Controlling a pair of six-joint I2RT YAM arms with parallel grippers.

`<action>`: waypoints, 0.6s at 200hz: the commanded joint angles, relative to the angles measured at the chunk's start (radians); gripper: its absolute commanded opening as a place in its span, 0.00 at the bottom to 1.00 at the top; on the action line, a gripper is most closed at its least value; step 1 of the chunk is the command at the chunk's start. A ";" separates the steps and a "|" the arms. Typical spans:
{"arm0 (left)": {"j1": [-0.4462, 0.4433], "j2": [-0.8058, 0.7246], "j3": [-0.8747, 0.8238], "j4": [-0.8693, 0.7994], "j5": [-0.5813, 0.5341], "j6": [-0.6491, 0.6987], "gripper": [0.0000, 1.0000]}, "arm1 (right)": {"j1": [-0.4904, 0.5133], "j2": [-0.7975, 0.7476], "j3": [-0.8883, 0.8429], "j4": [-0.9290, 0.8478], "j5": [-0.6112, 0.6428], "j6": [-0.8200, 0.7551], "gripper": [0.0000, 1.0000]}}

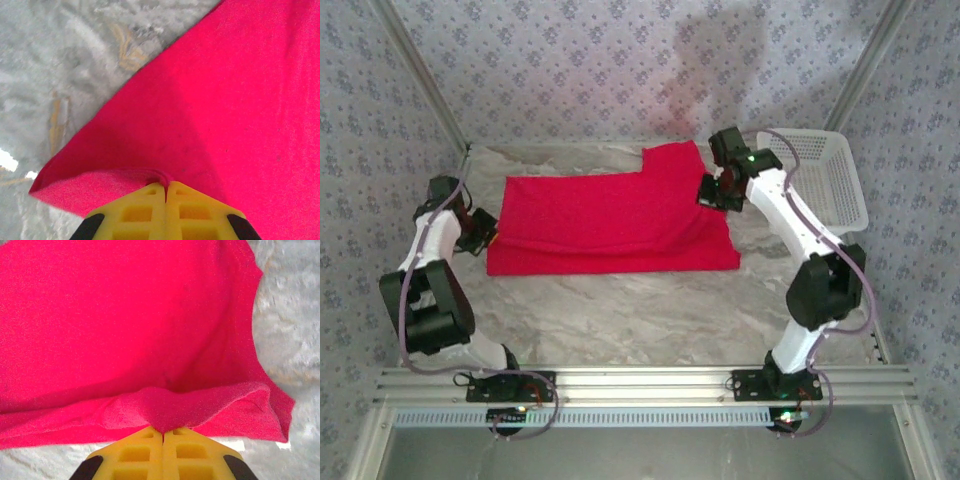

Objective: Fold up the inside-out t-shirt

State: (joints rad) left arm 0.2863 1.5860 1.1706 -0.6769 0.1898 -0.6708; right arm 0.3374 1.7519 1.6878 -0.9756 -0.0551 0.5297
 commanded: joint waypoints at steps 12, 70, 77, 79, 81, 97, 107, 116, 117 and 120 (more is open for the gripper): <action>-0.010 0.121 0.126 -0.029 -0.039 0.044 0.00 | -0.023 0.117 0.137 -0.041 0.010 -0.033 0.00; -0.011 0.291 0.232 -0.052 -0.052 0.063 0.00 | -0.058 0.331 0.353 -0.081 -0.007 -0.038 0.00; -0.012 0.306 0.243 -0.054 -0.053 0.063 0.00 | -0.062 0.362 0.383 -0.087 -0.011 -0.037 0.00; -0.011 0.311 0.246 -0.054 -0.053 0.063 0.00 | -0.063 0.372 0.392 -0.088 -0.012 -0.036 0.00; -0.012 0.316 0.250 -0.055 -0.054 0.063 0.00 | -0.064 0.381 0.401 -0.092 -0.013 -0.037 0.00; -0.012 0.363 0.290 -0.060 -0.051 0.063 0.07 | -0.072 0.468 0.494 -0.114 -0.017 -0.035 0.00; -0.010 0.405 0.330 -0.070 -0.043 0.070 0.16 | -0.078 0.524 0.567 -0.117 -0.013 -0.038 0.00; -0.009 0.454 0.393 -0.105 -0.041 0.080 0.25 | -0.088 0.592 0.657 -0.131 -0.031 -0.043 0.03; -0.009 0.460 0.401 -0.110 -0.040 0.082 0.26 | -0.088 0.600 0.668 -0.133 -0.033 -0.043 0.04; -0.009 0.480 0.426 -0.123 -0.039 0.086 0.28 | -0.092 0.621 0.702 -0.141 -0.039 -0.045 0.08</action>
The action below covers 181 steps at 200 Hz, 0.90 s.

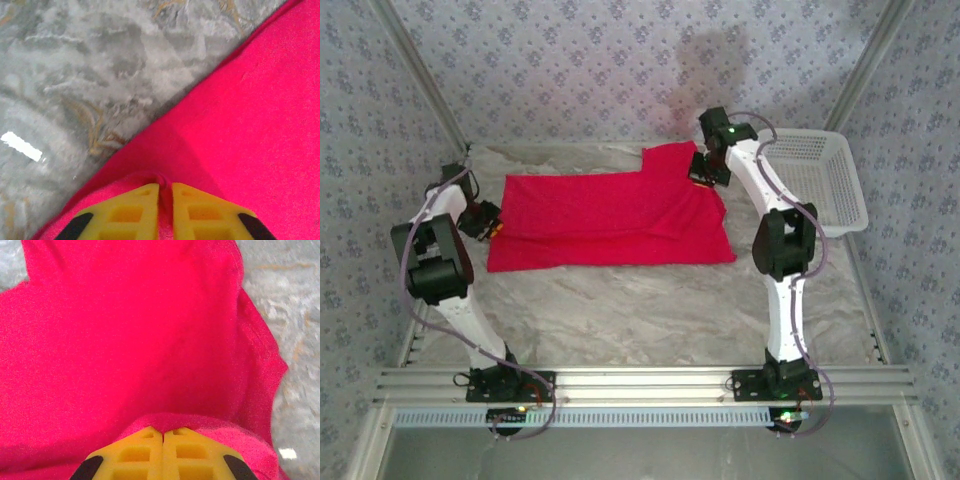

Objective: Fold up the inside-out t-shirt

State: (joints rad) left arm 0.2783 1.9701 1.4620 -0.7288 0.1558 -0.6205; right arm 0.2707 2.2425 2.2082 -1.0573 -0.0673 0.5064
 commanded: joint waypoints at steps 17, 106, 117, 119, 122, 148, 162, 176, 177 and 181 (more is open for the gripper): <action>-0.009 0.178 0.267 -0.152 0.009 0.065 0.42 | -0.043 0.237 0.355 -0.112 -0.048 -0.024 0.47; -0.134 -0.371 -0.451 0.318 0.199 -0.064 0.49 | 0.023 -0.255 -0.586 0.321 -0.302 0.048 0.44; -0.131 -0.373 -0.517 0.372 0.225 -0.070 0.49 | 0.028 -0.284 -0.681 0.374 -0.312 0.063 0.43; -0.128 -0.371 -0.524 0.376 0.226 -0.070 0.49 | 0.027 -0.288 -0.697 0.383 -0.311 0.066 0.43; -0.125 -0.367 -0.534 0.377 0.223 -0.068 0.49 | 0.025 -0.293 -0.715 0.395 -0.310 0.070 0.43; -0.053 -0.307 -0.577 0.373 0.233 -0.040 0.48 | -0.006 -0.281 -0.847 0.432 -0.297 0.080 0.35; -0.010 -0.288 -0.591 0.347 0.227 -0.028 0.48 | -0.020 -0.285 -0.905 0.441 -0.285 0.065 0.32; 0.024 -0.285 -0.606 0.304 0.212 -0.010 0.48 | -0.033 -0.294 -0.961 0.433 -0.286 0.045 0.27; 0.025 -0.285 -0.608 0.301 0.211 -0.009 0.48 | -0.034 -0.296 -0.962 0.432 -0.285 0.044 0.27; 0.034 -0.289 -0.618 0.295 0.211 -0.007 0.48 | -0.036 -0.302 -0.980 0.426 -0.280 0.039 0.27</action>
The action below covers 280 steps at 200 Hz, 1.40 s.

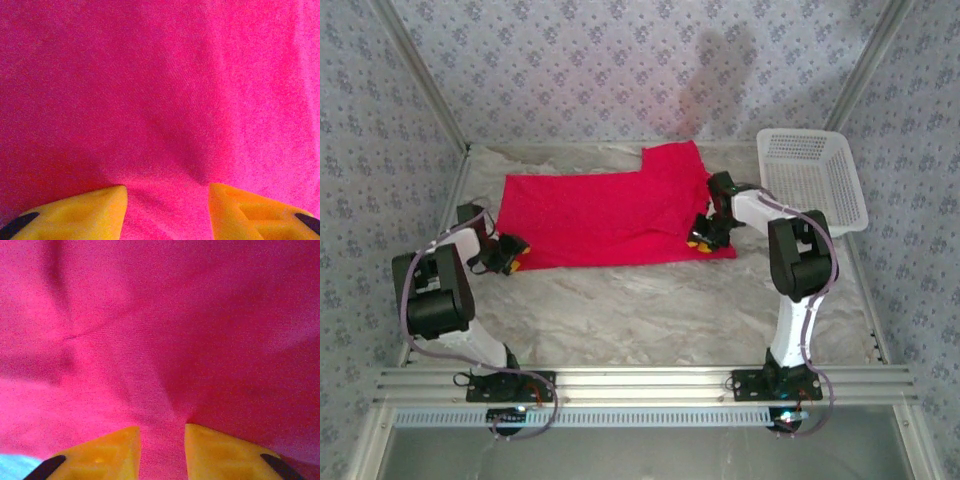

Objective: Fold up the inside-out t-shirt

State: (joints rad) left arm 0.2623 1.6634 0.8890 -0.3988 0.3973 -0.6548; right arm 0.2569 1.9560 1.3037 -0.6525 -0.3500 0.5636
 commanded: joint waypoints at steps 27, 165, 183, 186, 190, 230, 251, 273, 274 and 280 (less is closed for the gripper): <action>0.084 -0.064 -0.135 -0.068 -0.035 0.042 0.48 | -0.024 -0.099 -0.212 -0.038 0.057 -0.043 0.27; -0.123 -0.392 -0.139 -0.161 -0.148 -0.016 0.47 | 0.250 -0.151 -0.067 -0.008 0.232 0.030 0.50; -0.129 -0.390 -0.134 -0.165 -0.152 -0.011 0.47 | 0.255 -0.103 -0.030 -0.005 0.264 0.031 0.50; -0.130 -0.392 -0.133 -0.168 -0.155 -0.009 0.47 | 0.255 -0.097 -0.025 -0.006 0.264 0.029 0.50; -0.130 -0.393 -0.131 -0.172 -0.157 -0.009 0.47 | 0.254 -0.090 -0.018 -0.006 0.268 0.029 0.50; -0.130 -0.412 -0.122 -0.197 -0.180 0.010 0.46 | 0.249 -0.045 0.033 -0.016 0.278 0.018 0.25; -0.130 -0.410 -0.117 -0.203 -0.182 0.014 0.46 | 0.250 -0.044 0.052 -0.031 0.273 0.021 0.01; -0.130 -0.409 -0.119 -0.200 -0.182 0.015 0.46 | 0.251 -0.055 0.084 -0.059 0.275 0.016 0.00; -0.130 -0.408 -0.119 -0.200 -0.182 0.015 0.46 | 0.251 -0.056 0.086 -0.062 0.275 0.015 0.00; -0.130 -0.406 -0.119 -0.199 -0.182 0.016 0.46 | 0.252 -0.059 0.094 -0.073 0.275 0.013 0.00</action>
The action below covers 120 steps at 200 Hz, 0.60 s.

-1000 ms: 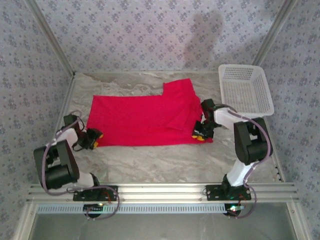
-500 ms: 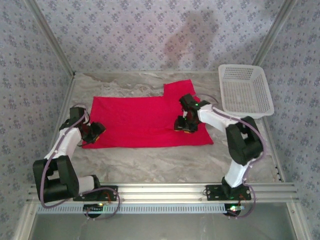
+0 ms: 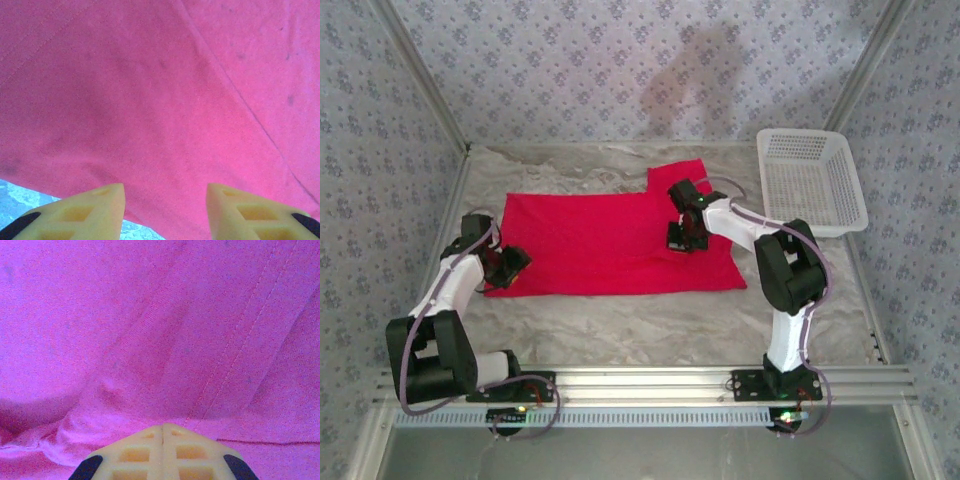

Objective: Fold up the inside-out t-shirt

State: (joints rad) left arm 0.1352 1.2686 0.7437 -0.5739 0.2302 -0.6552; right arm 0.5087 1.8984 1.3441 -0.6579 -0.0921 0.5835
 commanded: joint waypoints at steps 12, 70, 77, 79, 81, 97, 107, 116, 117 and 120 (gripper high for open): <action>-0.003 -0.007 0.028 -0.027 -0.013 0.018 0.46 | 0.003 -0.014 0.062 -0.090 0.020 -0.014 0.00; -0.003 0.007 0.011 -0.005 -0.007 0.011 0.46 | 0.047 -0.041 -0.030 -0.105 0.092 -0.066 0.42; -0.004 0.007 0.011 -0.004 -0.006 0.011 0.46 | 0.052 -0.039 -0.037 -0.102 0.106 -0.071 0.42; -0.005 0.008 0.011 -0.004 -0.006 0.011 0.46 | 0.054 -0.038 -0.037 -0.101 0.109 -0.072 0.42; -0.005 0.006 0.012 -0.004 -0.006 0.011 0.46 | 0.057 -0.037 -0.037 -0.101 0.112 -0.073 0.42; -0.003 0.004 0.012 -0.005 -0.007 0.011 0.46 | 0.072 -0.027 -0.036 -0.097 0.141 -0.085 0.43; -0.005 0.002 0.011 -0.005 -0.008 0.012 0.46 | 0.081 -0.019 -0.033 -0.098 0.159 -0.085 0.43; -0.005 0.000 0.011 -0.006 -0.010 0.009 0.46 | 0.090 -0.009 -0.031 -0.101 0.171 -0.088 0.44; -0.005 -0.001 0.011 -0.006 -0.010 0.009 0.46 | 0.090 -0.009 -0.031 -0.101 0.172 -0.089 0.44; -0.004 -0.002 0.010 -0.006 -0.010 0.010 0.46 | 0.092 -0.007 -0.031 -0.100 0.178 -0.089 0.45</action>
State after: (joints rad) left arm 0.1352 1.2716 0.7437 -0.5751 0.2230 -0.6525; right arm 0.5816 1.8851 1.3136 -0.7311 0.0132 0.5220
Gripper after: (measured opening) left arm 0.459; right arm 0.435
